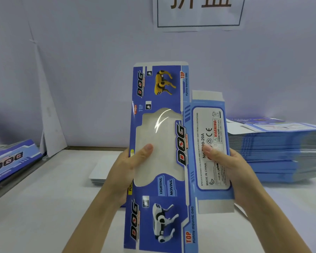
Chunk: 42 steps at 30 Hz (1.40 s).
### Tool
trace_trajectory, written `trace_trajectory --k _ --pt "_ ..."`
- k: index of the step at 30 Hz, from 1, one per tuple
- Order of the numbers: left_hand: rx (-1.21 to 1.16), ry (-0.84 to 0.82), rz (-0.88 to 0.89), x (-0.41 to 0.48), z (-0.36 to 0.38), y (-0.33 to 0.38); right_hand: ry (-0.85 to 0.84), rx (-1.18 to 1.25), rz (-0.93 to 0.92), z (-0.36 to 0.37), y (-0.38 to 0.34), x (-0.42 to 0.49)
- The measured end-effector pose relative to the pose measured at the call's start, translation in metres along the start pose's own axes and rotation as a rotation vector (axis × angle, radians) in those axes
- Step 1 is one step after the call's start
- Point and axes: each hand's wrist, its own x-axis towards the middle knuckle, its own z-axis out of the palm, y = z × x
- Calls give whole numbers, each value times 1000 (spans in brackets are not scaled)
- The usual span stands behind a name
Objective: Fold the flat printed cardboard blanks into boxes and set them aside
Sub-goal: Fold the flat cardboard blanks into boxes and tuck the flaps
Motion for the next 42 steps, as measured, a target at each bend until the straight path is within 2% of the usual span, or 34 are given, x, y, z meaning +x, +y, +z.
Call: trace_trajectory --k 5,8,12,13,16,18,22,28,35,40,42 --pt "-19 -12 16 -1 3 -2 -64 22 36 -3 0 -1" --pt "48 19 74 0 4 0 -6 -17 13 -1 -1 0" --pt "138 47 170 2 5 1 180 -298 -176 7 3 4" --pt "137 47 181 3 7 -1 181 -355 -205 9 3 4" --pt "166 -17 175 3 16 -9 -40 -403 -211 17 9 2" --pt "263 -64 211 3 23 -14 -83 -471 -225 19 12 0" --pt "288 13 189 5 21 -13 -95 -408 -245 13 8 2" --pt "70 32 117 4 14 -13 45 -329 -210 6 5 5" --pt "178 -16 133 4 23 -16 -167 -431 -216 16 6 -2" --pt "129 -40 139 6 15 -12 -141 -432 -234 9 6 2" --pt "69 -53 94 6 14 -11 -113 -344 -197 4 8 6"
